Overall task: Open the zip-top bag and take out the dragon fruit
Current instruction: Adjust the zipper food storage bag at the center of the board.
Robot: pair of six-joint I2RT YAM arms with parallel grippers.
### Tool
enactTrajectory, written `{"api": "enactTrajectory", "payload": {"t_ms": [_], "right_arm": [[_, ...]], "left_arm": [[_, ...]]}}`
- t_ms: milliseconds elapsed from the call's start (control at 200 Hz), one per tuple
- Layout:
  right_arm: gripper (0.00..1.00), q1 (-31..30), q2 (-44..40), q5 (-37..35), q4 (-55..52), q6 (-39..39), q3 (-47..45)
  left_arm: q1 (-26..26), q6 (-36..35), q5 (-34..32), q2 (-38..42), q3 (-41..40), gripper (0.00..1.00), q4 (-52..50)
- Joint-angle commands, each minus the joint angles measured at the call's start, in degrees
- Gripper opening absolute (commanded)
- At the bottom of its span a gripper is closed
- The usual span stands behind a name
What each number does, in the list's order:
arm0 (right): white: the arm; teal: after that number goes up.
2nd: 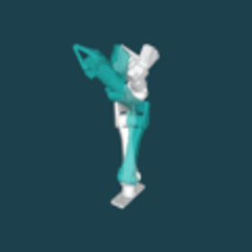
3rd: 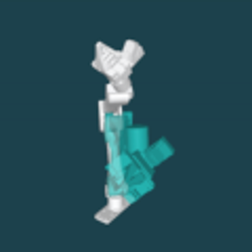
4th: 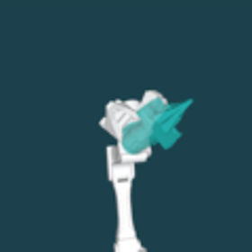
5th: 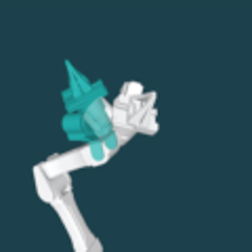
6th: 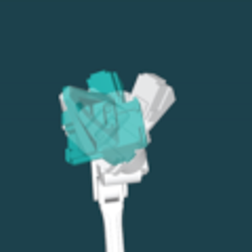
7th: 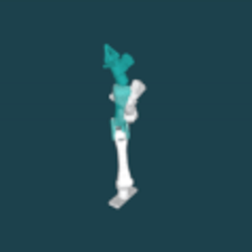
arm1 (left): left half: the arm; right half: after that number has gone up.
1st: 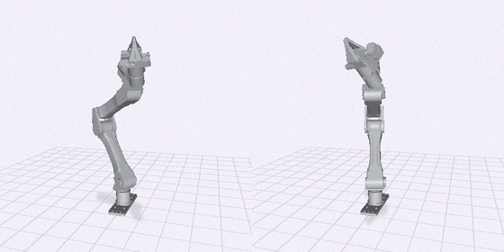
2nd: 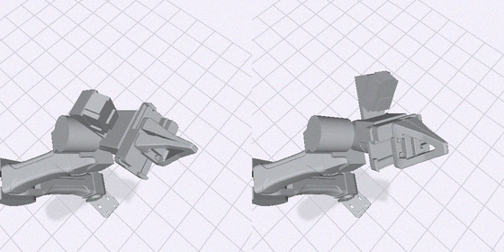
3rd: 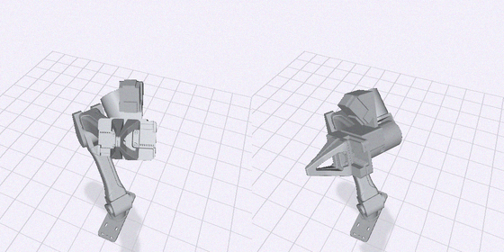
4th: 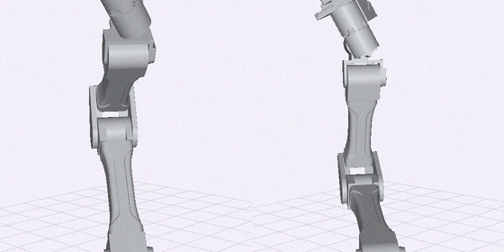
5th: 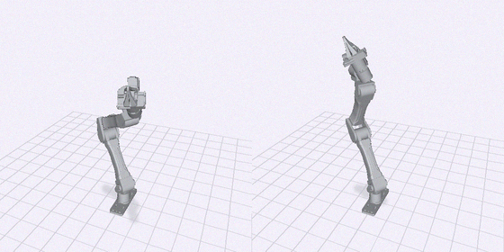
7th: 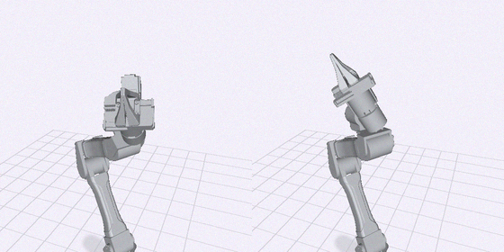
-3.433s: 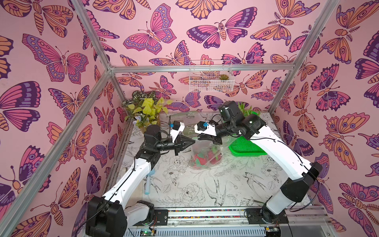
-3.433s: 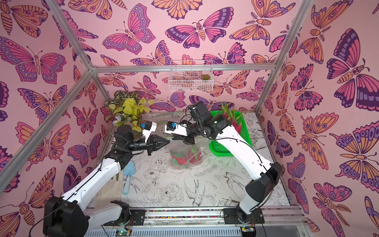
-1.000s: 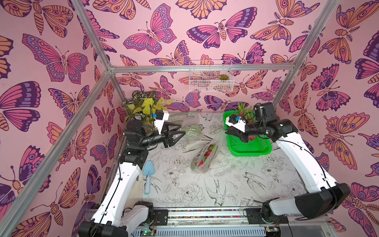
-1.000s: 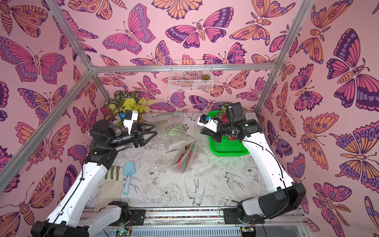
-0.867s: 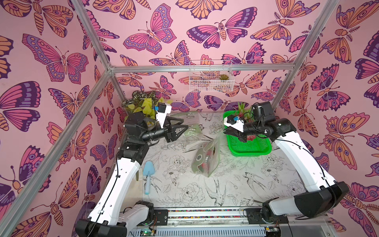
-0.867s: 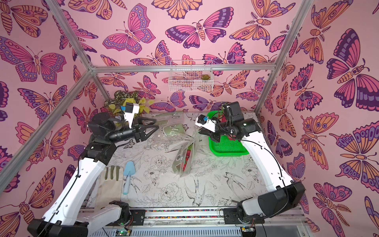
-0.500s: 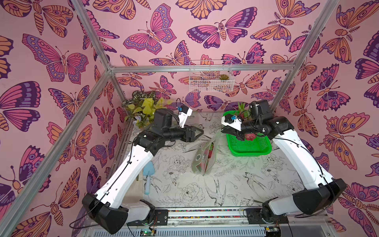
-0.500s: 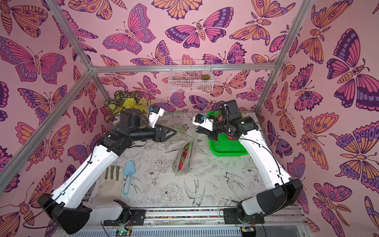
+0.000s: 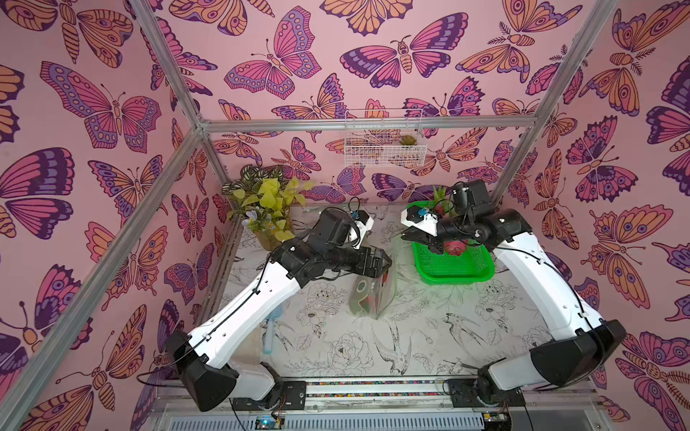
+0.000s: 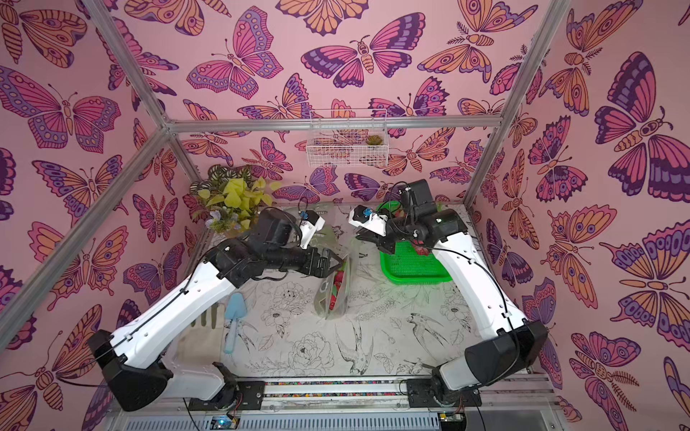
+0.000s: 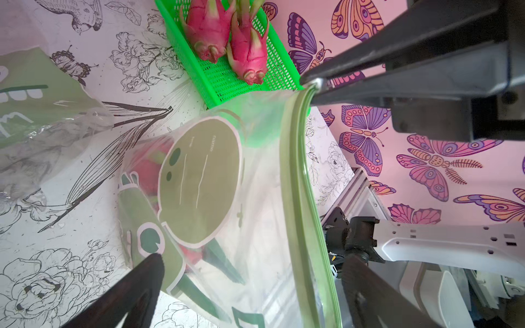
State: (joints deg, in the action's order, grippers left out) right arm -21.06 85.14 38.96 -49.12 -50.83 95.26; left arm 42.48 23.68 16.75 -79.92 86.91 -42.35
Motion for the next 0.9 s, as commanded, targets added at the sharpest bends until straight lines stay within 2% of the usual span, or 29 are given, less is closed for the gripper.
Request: {"api": "enactTrajectory", "payload": {"t_ms": [0, 65, 90, 135, 210, 300, 356, 431, 521, 631, 741, 891], "right_arm": [[0.00, -0.39, 0.54, 0.06, -0.86, 0.69, 2.34], [0.00, -0.39, 0.54, -0.02, -0.80, 0.58, 2.32], [0.00, -0.43, 0.55, -0.02, -0.79, 0.59, 2.35], [0.00, -0.41, 0.62, -0.09, -0.72, 0.56, 2.31], [0.00, -0.43, 0.72, -0.28, -0.75, 0.56, 2.30], [0.00, -0.39, 0.92, -0.85, -0.89, 0.62, 2.21], [0.00, -0.41, 0.99, -1.31, -0.80, 0.94, 2.12], [0.01, -0.39, 1.08, -1.68, -0.17, 2.39, 1.73], [0.16, -0.39, 0.78, -4.85, 1.03, 5.13, 0.62], [0.29, -0.33, -1.16, -8.85, 4.37, 12.84, -1.04], [0.43, -0.32, -4.74, -10.85, 6.93, 24.45, -1.22], [0.56, -0.30, -9.86, -13.95, 5.58, 42.66, -0.14]], "left_arm": [[1.20, 1.06, -4.72, -1.46, 1.99, 1.00, -5.16], [1.29, 2.27, -7.09, -2.19, 2.68, 1.00, -7.01], [1.44, 2.48, -8.05, -2.41, 2.94, 0.96, -7.67], [1.70, 2.70, -10.31, -2.87, 3.45, 0.80, -8.89], [2.34, 3.32, -13.52, -3.48, 4.72, 0.66, -11.07], [2.48, 4.17, -13.43, -3.58, 4.84, 0.42, -11.03], [2.47, 4.28, -12.76, -4.03, 5.10, 0.21, -10.97], [2.49, 4.79, -11.04, -4.13, 4.90, 0.00, -9.70], [2.52, 6.65, -8.33, -4.15, 4.06, 0.00, -6.82], [2.95, 9.56, -6.52, -5.03, 2.38, 0.00, -2.55], [3.48, 13.02, -6.50, -5.77, 0.91, 0.00, 1.07], [4.01, 16.56, -7.58, -5.35, -0.82, 0.00, 6.03]]}}
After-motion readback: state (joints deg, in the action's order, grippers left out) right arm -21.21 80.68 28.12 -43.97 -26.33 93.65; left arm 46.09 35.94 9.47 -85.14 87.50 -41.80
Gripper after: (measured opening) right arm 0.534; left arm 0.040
